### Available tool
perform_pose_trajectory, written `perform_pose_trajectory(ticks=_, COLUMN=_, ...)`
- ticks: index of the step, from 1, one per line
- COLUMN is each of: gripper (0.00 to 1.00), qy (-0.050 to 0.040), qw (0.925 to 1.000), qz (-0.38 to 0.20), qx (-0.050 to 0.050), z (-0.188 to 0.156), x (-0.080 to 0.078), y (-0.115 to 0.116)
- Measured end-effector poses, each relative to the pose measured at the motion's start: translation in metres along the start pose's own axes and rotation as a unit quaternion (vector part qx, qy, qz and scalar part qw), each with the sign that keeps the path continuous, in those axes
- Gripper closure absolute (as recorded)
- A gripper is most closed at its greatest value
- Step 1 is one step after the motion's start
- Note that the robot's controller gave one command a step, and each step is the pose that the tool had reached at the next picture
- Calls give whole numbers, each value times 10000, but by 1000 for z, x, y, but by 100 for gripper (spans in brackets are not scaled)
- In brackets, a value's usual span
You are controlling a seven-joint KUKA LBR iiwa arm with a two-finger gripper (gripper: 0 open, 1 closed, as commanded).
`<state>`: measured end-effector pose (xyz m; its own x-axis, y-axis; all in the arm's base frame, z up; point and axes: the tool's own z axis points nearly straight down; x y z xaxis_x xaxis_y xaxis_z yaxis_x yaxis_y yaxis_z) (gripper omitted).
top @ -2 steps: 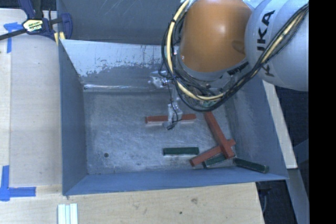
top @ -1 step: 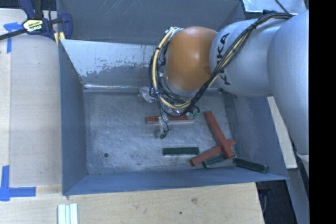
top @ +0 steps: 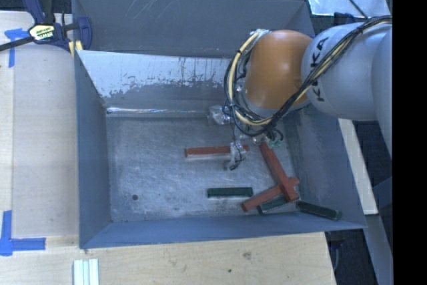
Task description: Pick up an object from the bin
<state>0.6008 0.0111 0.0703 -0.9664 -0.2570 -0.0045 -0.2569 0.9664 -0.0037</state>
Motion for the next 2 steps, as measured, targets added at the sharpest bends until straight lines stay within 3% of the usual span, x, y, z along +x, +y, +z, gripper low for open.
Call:
perform_pose_trajectory(ticks=1, gripper=100, qy=-31, qw=10000, qz=-14, qx=-15, z=-2, x=-3, y=4)
perform_pose_trajectory(ticks=2, gripper=100, qy=-42, qw=10000, qz=-50, qx=-2, z=-151, x=-8, y=1)
